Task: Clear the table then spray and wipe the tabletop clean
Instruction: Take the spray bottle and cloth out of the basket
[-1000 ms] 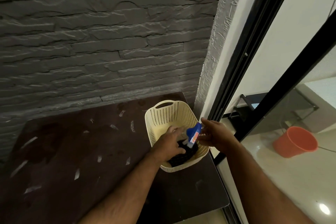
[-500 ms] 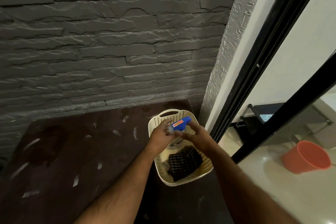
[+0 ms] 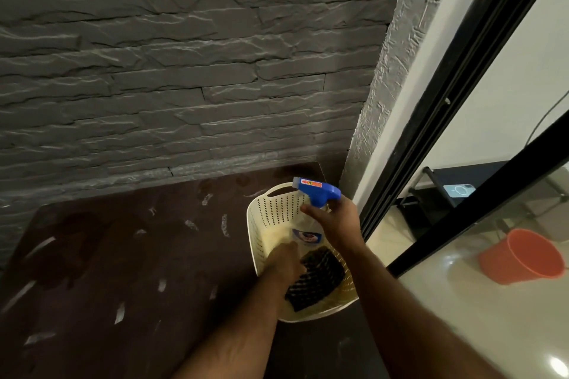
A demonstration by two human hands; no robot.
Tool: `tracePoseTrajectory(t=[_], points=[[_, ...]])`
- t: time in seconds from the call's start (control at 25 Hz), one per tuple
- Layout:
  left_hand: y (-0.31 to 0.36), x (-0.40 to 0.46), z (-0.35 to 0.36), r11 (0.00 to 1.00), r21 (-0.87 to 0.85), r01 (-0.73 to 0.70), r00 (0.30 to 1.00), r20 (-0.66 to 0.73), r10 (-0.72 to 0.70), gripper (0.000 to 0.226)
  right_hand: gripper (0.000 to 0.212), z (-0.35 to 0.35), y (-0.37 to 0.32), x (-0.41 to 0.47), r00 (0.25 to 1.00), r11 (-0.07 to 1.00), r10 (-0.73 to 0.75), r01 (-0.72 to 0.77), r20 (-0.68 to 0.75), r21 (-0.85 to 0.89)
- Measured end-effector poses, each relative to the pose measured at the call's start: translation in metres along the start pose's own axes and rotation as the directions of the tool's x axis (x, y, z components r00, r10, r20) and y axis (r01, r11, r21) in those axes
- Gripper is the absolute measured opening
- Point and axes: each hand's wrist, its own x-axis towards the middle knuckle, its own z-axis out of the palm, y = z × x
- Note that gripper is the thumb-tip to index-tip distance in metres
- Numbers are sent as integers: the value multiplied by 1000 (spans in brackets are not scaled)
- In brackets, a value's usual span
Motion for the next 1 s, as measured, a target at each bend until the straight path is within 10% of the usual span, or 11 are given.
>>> tracePoseTrajectory(t=[0.32,0.64,1.0], points=[[14,25,26,969,237,69,997,29,-78,72,32,-7,21,-1,985,990,-138,141,-100,17],[11,15,21,971,236,30,997,63,-46,62,42,-1,9,8,990,999,22,-25,138,21],[10,2,10,933,-330,142,975,207,-75,37,24,-20,-33,-12,983,979,-152,164,-99,118]])
